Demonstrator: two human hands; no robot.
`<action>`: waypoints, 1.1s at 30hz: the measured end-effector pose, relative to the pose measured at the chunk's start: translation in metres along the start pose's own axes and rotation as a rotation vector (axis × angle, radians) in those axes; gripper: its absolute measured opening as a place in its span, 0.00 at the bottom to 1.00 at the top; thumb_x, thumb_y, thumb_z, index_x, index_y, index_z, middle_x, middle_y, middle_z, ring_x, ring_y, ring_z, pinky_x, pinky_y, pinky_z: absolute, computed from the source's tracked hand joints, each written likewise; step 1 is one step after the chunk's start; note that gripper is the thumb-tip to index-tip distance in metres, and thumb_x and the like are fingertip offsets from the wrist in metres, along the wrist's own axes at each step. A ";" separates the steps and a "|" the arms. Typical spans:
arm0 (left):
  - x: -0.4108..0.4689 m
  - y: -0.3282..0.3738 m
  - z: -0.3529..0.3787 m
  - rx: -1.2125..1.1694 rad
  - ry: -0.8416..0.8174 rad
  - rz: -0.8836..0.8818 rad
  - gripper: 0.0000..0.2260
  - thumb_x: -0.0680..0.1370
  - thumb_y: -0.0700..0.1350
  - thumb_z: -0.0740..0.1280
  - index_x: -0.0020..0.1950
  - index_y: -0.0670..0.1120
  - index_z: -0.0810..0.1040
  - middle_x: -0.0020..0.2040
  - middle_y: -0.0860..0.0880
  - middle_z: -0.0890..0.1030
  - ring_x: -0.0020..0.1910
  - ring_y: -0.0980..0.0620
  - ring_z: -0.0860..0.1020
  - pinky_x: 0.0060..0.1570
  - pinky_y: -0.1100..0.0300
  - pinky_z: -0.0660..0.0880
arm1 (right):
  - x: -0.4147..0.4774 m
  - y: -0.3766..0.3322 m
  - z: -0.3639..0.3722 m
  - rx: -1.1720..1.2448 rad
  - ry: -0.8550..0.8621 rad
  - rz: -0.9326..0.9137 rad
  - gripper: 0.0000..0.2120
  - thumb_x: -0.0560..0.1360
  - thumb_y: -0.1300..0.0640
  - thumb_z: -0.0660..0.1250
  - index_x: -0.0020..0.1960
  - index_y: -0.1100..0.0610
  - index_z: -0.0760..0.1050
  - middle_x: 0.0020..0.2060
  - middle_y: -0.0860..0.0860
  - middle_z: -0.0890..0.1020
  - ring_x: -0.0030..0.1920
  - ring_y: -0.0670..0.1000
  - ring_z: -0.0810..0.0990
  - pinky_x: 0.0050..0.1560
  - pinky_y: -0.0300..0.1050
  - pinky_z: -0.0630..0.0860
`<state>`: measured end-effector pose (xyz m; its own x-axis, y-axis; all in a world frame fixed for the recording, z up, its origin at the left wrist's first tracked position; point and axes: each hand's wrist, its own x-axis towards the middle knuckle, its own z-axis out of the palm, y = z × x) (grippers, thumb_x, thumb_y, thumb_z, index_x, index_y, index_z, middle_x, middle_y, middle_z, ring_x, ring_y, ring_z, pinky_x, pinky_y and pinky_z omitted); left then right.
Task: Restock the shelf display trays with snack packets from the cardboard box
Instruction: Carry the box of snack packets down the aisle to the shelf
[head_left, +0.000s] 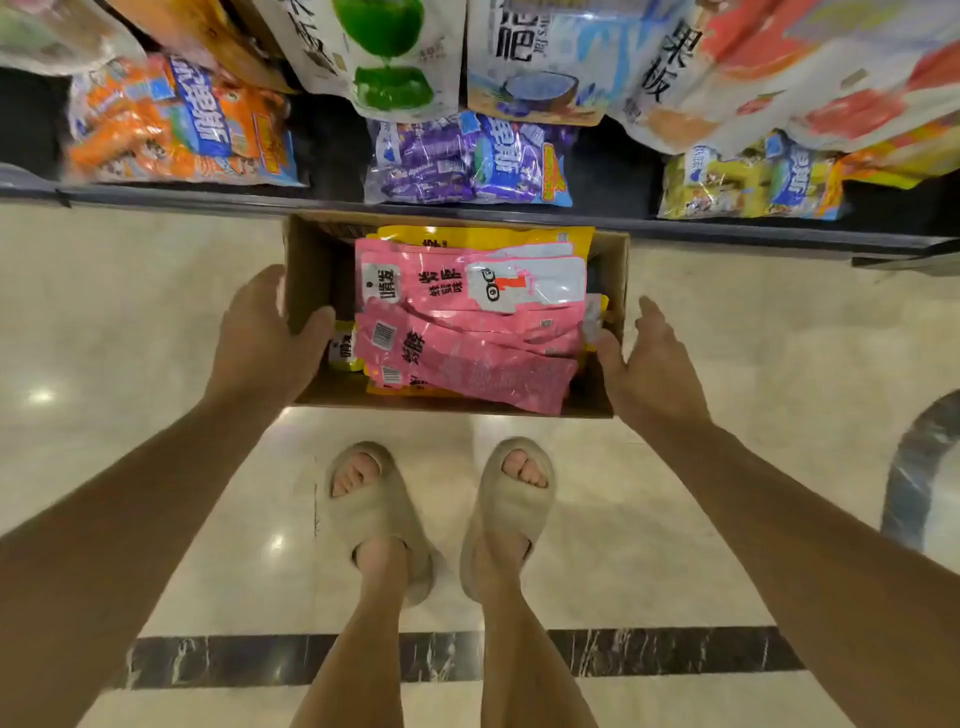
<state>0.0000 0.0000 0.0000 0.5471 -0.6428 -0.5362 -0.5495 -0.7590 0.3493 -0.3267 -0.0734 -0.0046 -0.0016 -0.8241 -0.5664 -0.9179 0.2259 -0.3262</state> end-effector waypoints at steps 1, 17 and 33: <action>0.008 -0.006 0.006 -0.014 0.029 -0.026 0.29 0.80 0.55 0.66 0.78 0.49 0.61 0.76 0.47 0.67 0.73 0.43 0.68 0.68 0.43 0.70 | 0.009 0.007 0.006 0.043 0.019 0.019 0.32 0.83 0.41 0.57 0.80 0.57 0.55 0.72 0.60 0.71 0.70 0.62 0.71 0.66 0.57 0.70; 0.076 -0.062 0.068 -0.161 0.005 0.024 0.19 0.84 0.47 0.58 0.76 0.52 0.64 0.69 0.46 0.75 0.66 0.39 0.73 0.65 0.40 0.71 | 0.082 0.060 0.079 0.374 0.121 0.020 0.22 0.86 0.49 0.54 0.79 0.47 0.60 0.58 0.42 0.76 0.52 0.44 0.74 0.40 0.18 0.66; 0.050 -0.076 0.048 -0.194 0.055 0.046 0.17 0.84 0.46 0.59 0.73 0.53 0.67 0.65 0.48 0.78 0.64 0.42 0.75 0.61 0.46 0.72 | 0.053 0.050 0.064 0.300 0.182 -0.085 0.18 0.85 0.57 0.56 0.75 0.57 0.66 0.46 0.46 0.80 0.38 0.25 0.75 0.35 0.20 0.66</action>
<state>0.0391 0.0301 -0.0901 0.5609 -0.6776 -0.4757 -0.4452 -0.7313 0.5168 -0.3477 -0.0725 -0.0993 -0.0254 -0.9194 -0.3926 -0.7604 0.2727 -0.5895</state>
